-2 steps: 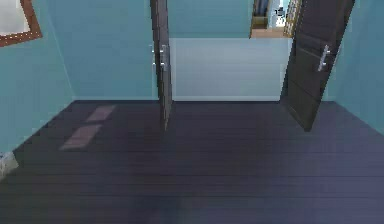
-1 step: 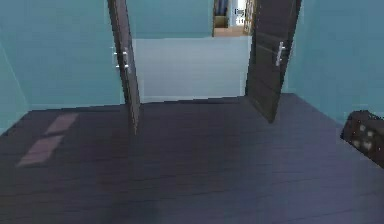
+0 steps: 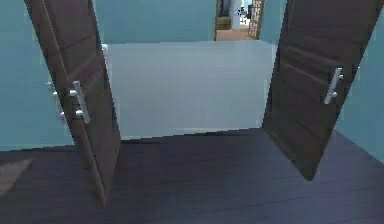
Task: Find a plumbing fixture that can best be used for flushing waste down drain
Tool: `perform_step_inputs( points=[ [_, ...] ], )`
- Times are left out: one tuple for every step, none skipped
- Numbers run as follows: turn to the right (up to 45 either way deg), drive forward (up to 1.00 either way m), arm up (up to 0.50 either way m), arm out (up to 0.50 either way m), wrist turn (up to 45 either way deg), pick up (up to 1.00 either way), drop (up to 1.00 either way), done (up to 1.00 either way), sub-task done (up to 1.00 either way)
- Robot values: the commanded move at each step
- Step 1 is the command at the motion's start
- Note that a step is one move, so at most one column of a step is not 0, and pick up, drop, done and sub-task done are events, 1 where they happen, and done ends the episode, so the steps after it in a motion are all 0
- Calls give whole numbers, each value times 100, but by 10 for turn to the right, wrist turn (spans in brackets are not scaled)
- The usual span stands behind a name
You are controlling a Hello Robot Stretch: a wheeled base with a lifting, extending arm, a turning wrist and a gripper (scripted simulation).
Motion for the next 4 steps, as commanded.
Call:
perform_step_inputs(
  points=[
    [0, 80, 0, 0, 0, 0, 0, 0, 0],
    [-60, 0, 0, 0, 0, 0, 0, 0, 0],
    [0, 100, 0, 0, 0, 0, 0, 0, 0],
    [-60, 0, 0, 0, 0, 0, 0, 0, 0]
  ],
)
